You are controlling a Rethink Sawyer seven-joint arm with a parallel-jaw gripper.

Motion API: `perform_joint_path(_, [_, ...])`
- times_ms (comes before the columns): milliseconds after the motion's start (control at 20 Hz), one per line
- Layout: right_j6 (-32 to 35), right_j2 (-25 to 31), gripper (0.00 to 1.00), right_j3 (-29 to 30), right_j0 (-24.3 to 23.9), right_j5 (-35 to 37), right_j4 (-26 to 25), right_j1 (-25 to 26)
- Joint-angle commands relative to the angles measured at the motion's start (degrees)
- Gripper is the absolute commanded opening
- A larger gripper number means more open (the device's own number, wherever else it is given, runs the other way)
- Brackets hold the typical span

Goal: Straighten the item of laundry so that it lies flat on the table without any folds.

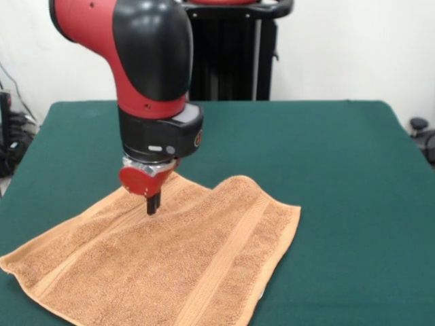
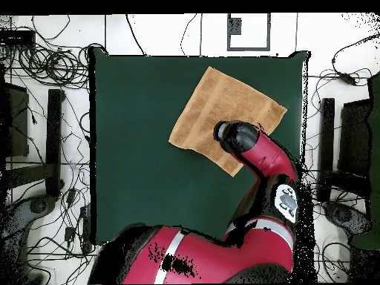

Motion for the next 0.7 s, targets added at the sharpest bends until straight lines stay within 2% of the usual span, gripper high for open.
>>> perform_joint_path(50, [8.9,6.0,0.0,-1.7,2.1,4.7,2.4,4.1])
perform_joint_path(200, [6.6,7.4,0.0,-1.1,1.1,2.1,2.0,5.4])
perform_joint_path(400, [4.1,8.5,0.0,-1.1,0.1,3.3,1.1,5.2])
perform_joint_path(700, [0.7,10.5,0.0,-0.7,-1.7,-0.9,-0.2,6.8])
